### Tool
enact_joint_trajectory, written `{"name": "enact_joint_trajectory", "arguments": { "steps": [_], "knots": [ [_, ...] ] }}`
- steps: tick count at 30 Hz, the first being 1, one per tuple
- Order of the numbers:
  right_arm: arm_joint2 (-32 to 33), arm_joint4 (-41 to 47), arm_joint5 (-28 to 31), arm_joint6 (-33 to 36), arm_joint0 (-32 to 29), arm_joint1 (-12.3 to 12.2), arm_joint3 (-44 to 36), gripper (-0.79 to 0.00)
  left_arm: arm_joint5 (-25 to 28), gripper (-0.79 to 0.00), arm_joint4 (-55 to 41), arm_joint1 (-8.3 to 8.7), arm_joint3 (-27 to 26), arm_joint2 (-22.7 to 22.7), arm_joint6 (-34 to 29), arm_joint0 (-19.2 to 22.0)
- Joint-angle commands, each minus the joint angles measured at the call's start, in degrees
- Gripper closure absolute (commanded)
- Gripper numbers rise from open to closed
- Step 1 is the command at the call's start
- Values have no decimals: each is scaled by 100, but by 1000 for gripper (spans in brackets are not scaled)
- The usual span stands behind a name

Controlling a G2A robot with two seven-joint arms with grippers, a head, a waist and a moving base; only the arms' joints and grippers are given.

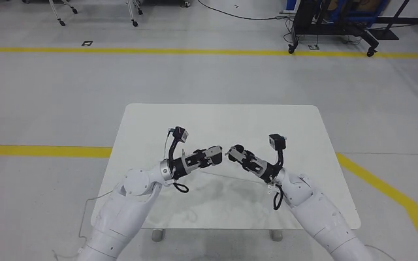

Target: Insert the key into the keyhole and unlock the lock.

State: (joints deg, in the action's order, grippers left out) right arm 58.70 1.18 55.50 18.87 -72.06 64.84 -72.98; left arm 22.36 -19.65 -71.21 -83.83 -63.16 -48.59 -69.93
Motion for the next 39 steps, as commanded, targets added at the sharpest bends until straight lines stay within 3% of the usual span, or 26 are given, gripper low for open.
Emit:
{"name": "enact_joint_trajectory", "arguments": {
  "steps": [1,9,30,39],
  "knots": [
    [-25,351,-135,310,33,-16,8,0,55,-231,191,11,-29,4,13,-5],
    [-36,1044,-238,989,75,-57,-52,0,29,-179,840,31,-118,79,269,-35],
    [-91,1195,-375,1194,85,-11,-40,0,96,-175,1055,46,-73,216,419,-33],
    [-68,1130,-384,1187,115,9,21,0,113,0,1027,57,-11,208,450,-4]
  ]
}}
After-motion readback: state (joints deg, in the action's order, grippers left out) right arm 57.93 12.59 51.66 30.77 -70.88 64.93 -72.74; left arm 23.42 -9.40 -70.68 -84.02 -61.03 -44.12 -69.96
